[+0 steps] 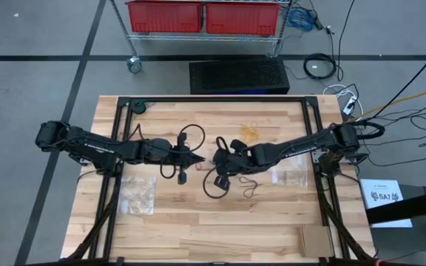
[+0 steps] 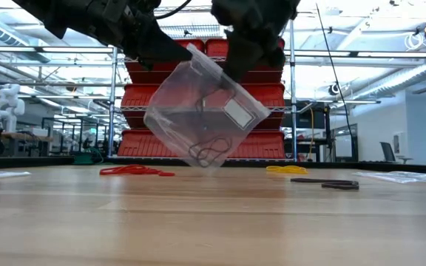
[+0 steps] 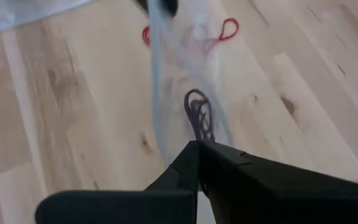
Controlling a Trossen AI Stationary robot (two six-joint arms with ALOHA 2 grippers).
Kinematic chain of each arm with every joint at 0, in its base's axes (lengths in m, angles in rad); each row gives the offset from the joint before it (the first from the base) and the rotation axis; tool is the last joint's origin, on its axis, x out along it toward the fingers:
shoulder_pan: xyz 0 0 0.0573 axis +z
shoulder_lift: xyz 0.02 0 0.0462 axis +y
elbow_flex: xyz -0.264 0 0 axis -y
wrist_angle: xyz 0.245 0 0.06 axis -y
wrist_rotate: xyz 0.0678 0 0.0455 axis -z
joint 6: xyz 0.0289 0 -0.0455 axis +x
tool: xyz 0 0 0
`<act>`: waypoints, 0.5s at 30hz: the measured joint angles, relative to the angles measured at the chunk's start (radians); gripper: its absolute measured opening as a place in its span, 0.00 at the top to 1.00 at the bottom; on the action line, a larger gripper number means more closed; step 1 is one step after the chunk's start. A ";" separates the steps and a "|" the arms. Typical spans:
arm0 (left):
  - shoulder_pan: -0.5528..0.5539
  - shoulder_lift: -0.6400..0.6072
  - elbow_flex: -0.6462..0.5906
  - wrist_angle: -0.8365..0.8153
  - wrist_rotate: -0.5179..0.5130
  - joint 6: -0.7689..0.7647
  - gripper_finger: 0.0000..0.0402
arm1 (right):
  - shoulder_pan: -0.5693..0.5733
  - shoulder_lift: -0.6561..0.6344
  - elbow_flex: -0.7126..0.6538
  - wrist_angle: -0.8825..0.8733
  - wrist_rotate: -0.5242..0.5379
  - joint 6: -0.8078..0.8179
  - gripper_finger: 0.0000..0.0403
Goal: Sort rubber bands
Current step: Put the purple rubber band into the top right transparent zip bag
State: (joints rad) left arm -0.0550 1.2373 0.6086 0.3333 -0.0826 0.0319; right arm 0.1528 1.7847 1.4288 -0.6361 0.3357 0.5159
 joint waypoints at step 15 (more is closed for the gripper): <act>0.000 0.000 0.000 -0.002 0.000 0.000 1.00 | -0.042 -0.015 0.000 0.096 -0.136 -0.139 0.62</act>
State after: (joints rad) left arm -0.0550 1.2373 0.6086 0.3315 -0.0826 0.0317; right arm 0.1108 1.7697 1.4288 -0.5402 0.1999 0.3770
